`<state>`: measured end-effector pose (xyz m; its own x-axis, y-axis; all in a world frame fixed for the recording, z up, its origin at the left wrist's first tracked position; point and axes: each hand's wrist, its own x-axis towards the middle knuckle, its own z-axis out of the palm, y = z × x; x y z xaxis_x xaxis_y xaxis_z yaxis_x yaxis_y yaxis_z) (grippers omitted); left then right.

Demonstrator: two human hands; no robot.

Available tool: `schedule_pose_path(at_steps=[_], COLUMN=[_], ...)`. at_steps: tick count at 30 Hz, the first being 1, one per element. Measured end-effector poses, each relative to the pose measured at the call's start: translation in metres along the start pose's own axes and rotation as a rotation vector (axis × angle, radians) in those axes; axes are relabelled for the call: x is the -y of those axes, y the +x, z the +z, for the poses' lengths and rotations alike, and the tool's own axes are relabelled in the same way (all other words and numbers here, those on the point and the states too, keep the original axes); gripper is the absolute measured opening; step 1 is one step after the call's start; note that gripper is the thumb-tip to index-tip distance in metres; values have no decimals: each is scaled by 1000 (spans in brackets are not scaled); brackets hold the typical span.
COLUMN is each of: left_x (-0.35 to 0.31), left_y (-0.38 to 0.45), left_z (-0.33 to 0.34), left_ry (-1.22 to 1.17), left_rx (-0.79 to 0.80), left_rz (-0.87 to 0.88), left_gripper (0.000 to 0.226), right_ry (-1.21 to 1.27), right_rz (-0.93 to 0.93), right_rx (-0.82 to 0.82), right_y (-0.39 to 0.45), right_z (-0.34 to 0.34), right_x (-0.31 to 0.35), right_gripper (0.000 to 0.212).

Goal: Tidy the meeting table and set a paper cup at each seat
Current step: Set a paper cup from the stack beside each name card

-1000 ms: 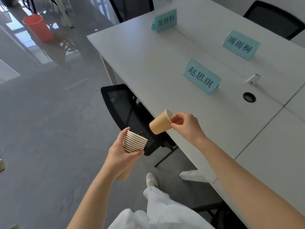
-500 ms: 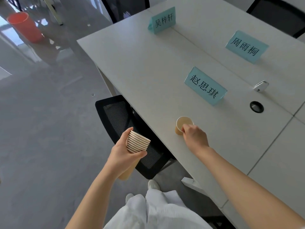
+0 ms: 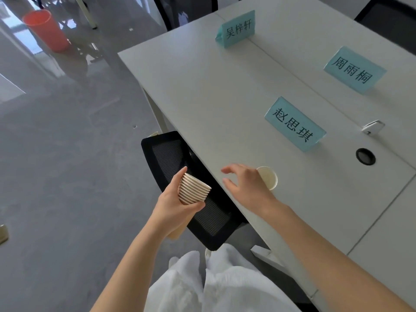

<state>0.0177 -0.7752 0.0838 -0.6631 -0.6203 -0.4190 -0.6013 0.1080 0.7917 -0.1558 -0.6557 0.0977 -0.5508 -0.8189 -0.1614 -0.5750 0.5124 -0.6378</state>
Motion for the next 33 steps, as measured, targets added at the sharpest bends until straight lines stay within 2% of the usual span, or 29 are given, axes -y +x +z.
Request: schedule_pose_path(at_steps=[5, 8, 16, 23, 33], left_x=[12, 23, 72, 100, 106], left_y=[7, 15, 56, 94, 187], left_z=[-34, -59, -181, -277, -346], left_ry=[-6, 11, 52, 57, 46], left_rx=[-15, -18, 15, 52, 134], left_rz=[9, 29, 51, 57, 108], left_gripper=[81, 73, 73, 81, 79], right_ry=[244, 271, 312, 365, 371], right_rz=[-104, -119, -41, 22, 100], right_rx=[186, 244, 313, 304, 258], right_y=[21, 38, 114, 173, 270], right_z=[27, 45, 105, 147, 165], right_x=[60, 83, 176, 249, 280], right_gripper=[23, 23, 23, 19, 21])
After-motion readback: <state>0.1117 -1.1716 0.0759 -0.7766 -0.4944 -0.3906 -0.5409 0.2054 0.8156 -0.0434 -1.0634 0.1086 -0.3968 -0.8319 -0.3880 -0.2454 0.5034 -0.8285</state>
